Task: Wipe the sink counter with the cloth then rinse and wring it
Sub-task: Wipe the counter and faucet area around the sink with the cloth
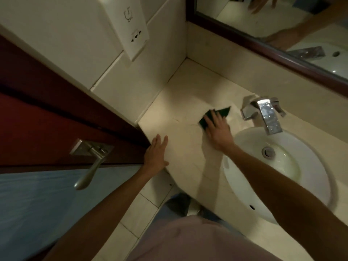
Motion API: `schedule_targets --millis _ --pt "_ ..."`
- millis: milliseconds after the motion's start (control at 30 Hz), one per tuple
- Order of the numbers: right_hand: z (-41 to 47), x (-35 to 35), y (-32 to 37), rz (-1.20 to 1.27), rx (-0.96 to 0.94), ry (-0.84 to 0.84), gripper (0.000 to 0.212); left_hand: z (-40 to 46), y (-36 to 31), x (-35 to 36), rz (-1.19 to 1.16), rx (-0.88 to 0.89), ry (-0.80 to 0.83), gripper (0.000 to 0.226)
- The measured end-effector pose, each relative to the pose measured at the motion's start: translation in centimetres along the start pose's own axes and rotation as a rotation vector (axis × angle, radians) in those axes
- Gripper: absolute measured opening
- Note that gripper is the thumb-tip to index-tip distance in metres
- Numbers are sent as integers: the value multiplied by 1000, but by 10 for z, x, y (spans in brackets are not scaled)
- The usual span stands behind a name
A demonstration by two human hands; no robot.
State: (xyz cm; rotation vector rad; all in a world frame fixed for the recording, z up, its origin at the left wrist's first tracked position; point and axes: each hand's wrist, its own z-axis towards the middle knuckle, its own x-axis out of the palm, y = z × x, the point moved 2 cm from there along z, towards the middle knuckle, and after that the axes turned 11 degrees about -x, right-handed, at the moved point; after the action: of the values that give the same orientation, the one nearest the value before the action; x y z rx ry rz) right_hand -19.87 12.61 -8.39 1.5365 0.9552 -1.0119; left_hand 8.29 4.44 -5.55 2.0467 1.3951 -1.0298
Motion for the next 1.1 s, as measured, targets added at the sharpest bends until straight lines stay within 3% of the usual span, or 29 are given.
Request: schedule_targets --millis 233,467,533,633,900,1100 --pt "-107 60 114 -45 -439 215 56 -6 1 -7 41 -5 8 119" --pt "-179 60 91 -60 -854 369 49 -35 -34 5 28 45 16 106" --pt "-172 50 62 -48 -735 314 52 -43 -46 15 1 68 50 106" --pt "-143 34 27 -70 -394 220 57 -49 -59 28 -29 89 97 106" --pt "-66 -4 -51 -80 144 -83 57 -39 -58 33 53 162 133 103" --pt "-81 -4 -66 -37 168 -174 58 -32 -61 24 156 166 119 85"
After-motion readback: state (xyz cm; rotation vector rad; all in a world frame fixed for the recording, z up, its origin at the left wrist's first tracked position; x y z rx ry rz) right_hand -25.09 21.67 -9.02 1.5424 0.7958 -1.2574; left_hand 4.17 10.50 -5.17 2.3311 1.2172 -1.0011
